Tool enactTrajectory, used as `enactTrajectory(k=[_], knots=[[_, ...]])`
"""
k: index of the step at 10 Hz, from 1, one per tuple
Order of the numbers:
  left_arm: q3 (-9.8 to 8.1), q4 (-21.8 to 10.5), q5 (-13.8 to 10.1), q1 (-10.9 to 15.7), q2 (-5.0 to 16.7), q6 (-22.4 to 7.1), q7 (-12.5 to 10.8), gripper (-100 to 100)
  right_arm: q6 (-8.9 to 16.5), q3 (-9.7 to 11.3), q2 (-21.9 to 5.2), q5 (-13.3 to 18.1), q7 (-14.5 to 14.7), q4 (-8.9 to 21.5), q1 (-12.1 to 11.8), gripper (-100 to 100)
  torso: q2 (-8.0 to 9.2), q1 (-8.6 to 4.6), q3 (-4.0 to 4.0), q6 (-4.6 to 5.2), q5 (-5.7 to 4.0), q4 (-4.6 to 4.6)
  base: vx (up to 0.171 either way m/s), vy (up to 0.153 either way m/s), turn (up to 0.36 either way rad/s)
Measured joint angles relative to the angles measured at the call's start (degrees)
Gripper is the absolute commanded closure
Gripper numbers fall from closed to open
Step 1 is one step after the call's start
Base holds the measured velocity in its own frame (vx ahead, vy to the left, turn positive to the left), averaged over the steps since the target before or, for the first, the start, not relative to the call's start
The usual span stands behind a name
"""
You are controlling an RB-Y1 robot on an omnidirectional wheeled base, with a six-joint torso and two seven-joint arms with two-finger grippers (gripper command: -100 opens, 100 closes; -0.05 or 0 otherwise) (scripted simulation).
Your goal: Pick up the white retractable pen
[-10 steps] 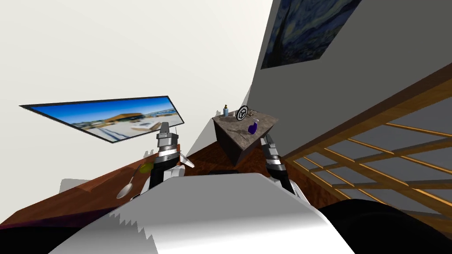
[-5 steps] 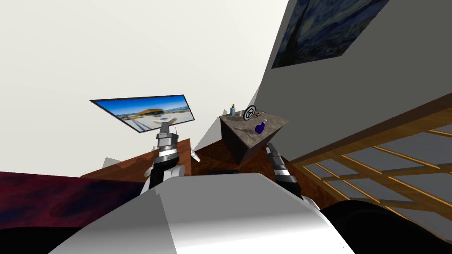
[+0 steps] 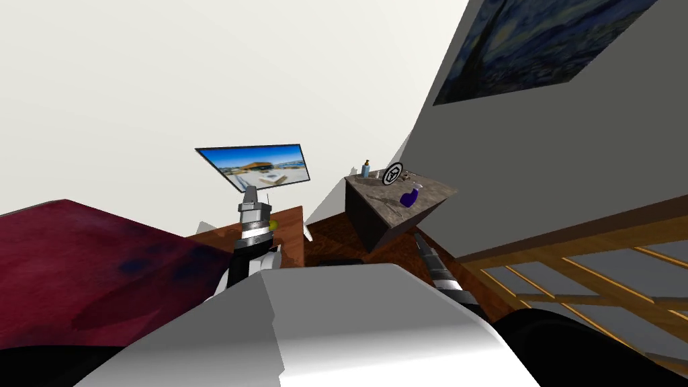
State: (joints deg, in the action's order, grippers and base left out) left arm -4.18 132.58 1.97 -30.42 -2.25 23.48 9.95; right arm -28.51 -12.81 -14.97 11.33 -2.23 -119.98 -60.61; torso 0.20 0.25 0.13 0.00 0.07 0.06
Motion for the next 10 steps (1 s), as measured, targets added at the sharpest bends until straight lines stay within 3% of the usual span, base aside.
enactTrajectory(k=[3, 8, 10], knots=[[-0.01, 0.0, 0.0, -0.01, 0.01, 0.0, 0.0, 0, 0.63, -2.24, -1.92, 2.89, 0.3, 2.24, -4.04, -100, -0.17, -0.2, -0.1, 0.0, -0.04, -0.04, 0.028, 0.046, 0.18], [-0.02, 0.0, 0.0, -0.02, 0.01, 0.0, 0.0, 0, 1.68, -4.22, -4.95, 8.25, 1.52, 4.91, -10.7, -100, -0.41, -0.41, -0.24, 0.03, -0.09, -0.09, 0.072, 0.007, 0.157], [-0.02, 0.0, 0.0, -0.02, 0.01, 0.0, 0.0, 0, 1.68, -4.84, -6.32, 10.91, 2.23, 5.47, -14.77, -100, -0.56, -0.43, -0.32, -0.02, -0.09, -0.12, 0.115, -0.014, 0.187]])
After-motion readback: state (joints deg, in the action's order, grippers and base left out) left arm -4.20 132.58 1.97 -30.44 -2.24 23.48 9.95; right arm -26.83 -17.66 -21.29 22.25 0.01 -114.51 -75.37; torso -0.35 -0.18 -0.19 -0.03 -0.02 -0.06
